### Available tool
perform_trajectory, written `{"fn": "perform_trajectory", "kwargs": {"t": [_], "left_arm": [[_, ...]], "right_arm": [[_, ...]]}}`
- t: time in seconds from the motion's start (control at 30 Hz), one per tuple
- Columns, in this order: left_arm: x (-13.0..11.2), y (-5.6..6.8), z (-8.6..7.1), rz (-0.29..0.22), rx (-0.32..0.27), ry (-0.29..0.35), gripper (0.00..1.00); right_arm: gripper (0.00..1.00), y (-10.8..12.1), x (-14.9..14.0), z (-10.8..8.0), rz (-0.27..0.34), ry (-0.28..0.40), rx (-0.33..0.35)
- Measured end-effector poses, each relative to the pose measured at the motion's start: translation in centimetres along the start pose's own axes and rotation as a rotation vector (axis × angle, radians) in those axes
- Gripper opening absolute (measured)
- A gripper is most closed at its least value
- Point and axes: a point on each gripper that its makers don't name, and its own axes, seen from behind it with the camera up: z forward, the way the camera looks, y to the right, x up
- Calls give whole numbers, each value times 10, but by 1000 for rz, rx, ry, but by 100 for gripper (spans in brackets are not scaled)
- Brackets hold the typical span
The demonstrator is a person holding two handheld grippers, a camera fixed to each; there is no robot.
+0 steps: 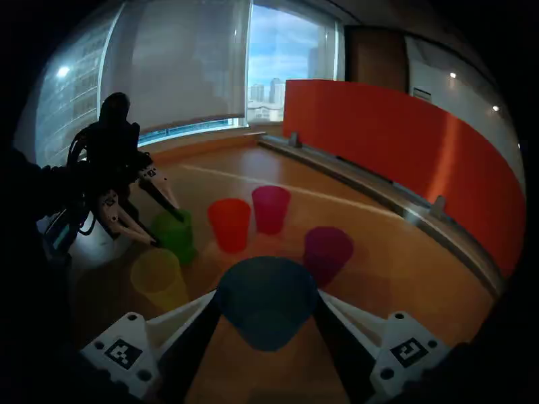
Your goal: Pour water
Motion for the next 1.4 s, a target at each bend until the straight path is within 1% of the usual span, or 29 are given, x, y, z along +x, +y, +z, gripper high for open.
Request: {"fn": "perform_trajectory", "kwargs": {"t": [0.27, 0.4, 0.6, 0.73, 1.1, 1.4], "left_arm": [[-2, 1, 0, -2, -4, -3, 87], [-2, -1, 0, 0, 3, -3, 92], [-2, -1, -2, -1, 1, -8, 95], [-4, -1, -5, 3, 4, -11, 99], [-10, 3, -11, 1, -2, -23, 99], [-11, 2, -15, 3, 6, -23, 99]], "right_arm": [[92, -4, -11, 5, -9, -17, 1], [93, -7, -13, 8, -12, -18, 5], [93, -8, -17, 12, -11, -21, 9], [93, -8, -21, 15, -3, -25, 9], [93, -8, -37, 26, 20, -38, 11], [92, -9, -46, 30, 18, -54, 8]]}}
